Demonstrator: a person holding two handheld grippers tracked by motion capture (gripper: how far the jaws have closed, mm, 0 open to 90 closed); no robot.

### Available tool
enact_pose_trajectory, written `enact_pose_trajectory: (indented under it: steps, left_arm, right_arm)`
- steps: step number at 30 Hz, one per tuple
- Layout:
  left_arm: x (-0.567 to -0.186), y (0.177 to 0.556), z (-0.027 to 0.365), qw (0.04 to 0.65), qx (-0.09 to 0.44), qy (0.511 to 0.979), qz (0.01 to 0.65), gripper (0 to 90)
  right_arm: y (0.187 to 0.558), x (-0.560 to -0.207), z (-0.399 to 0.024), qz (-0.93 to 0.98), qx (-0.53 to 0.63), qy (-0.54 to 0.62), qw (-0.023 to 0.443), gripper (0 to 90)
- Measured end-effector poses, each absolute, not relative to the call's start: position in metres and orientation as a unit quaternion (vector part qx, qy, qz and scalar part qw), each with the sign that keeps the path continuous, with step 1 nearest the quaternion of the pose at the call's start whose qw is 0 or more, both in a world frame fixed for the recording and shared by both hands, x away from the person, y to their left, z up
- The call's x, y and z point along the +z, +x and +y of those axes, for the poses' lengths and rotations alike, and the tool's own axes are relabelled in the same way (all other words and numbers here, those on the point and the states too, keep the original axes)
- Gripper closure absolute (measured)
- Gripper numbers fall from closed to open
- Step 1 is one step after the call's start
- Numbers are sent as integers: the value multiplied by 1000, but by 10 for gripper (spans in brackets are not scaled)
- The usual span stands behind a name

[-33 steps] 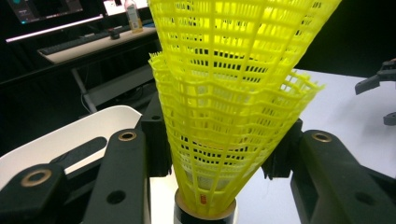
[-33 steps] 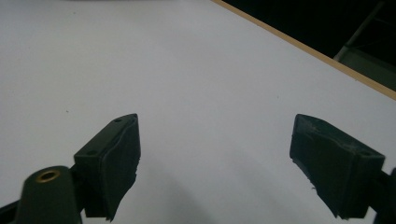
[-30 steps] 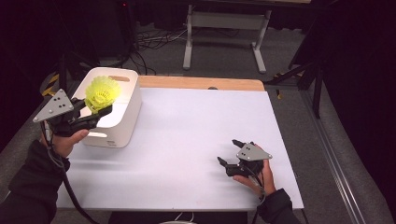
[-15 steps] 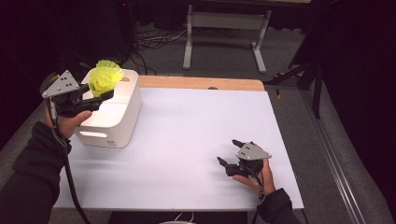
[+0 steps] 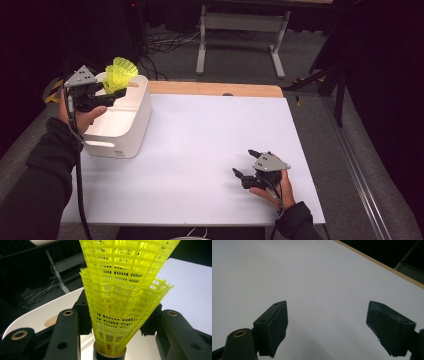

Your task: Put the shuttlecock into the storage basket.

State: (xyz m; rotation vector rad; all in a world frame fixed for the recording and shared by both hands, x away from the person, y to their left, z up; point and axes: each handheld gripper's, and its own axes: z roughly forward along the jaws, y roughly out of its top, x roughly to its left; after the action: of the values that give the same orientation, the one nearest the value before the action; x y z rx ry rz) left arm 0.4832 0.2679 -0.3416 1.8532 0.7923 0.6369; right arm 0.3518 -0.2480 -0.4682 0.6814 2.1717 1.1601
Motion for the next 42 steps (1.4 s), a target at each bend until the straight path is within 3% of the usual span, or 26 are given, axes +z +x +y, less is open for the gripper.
enact_pose_trajectory:
  steps: [11, 34, 42]
  left_arm:
    - [-359, 522, 271, 418, 231, 785, 394, 552]
    - [-385, 553, 255, 271, 195, 848, 411, 547]
    - [-389, 555, 252, 257, 175, 854, 416, 517]
  right_arm:
    - [352, -466, -249, 815, 436, 251, 288, 186]
    - [345, -460, -244, 813, 447, 232, 293, 198]
    - [346, -460, -246, 810, 451, 237, 292, 199]
